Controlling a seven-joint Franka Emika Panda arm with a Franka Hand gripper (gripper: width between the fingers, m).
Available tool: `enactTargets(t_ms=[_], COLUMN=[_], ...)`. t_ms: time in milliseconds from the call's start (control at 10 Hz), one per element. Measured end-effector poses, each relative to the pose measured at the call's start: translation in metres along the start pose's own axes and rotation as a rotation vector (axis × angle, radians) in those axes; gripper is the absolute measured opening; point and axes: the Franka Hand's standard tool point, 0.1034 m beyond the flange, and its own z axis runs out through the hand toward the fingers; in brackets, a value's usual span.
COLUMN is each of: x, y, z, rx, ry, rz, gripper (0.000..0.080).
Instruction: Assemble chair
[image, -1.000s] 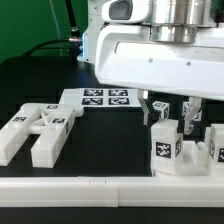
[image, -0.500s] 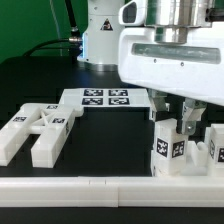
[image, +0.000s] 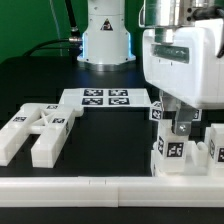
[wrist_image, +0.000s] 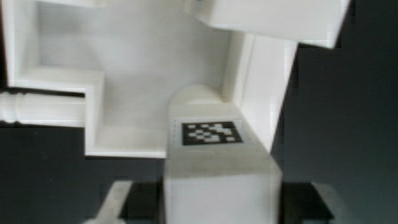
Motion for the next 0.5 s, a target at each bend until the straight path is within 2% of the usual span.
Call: enactTargets(t_ms=[100, 200, 300, 400, 500], x=[0.0000, 0.0005, 0.0033, 0.0059, 0.0078], y=[0.0003, 0.0004, 0.0006, 0.0007, 0.0007], z=[0.0004, 0.0005, 0.0007, 0.0009, 0.0009], rx=[-0.001, -0.001, -0.001, -0.002, -0.002], ry=[0.000, 0.000, 0.001, 0.002, 0.004], rz=[-0.004, -0.024, -0.096, -0.146, -0.228], gripper=[0.0303, 0.0503, 0.0503, 0.0618, 0.0640])
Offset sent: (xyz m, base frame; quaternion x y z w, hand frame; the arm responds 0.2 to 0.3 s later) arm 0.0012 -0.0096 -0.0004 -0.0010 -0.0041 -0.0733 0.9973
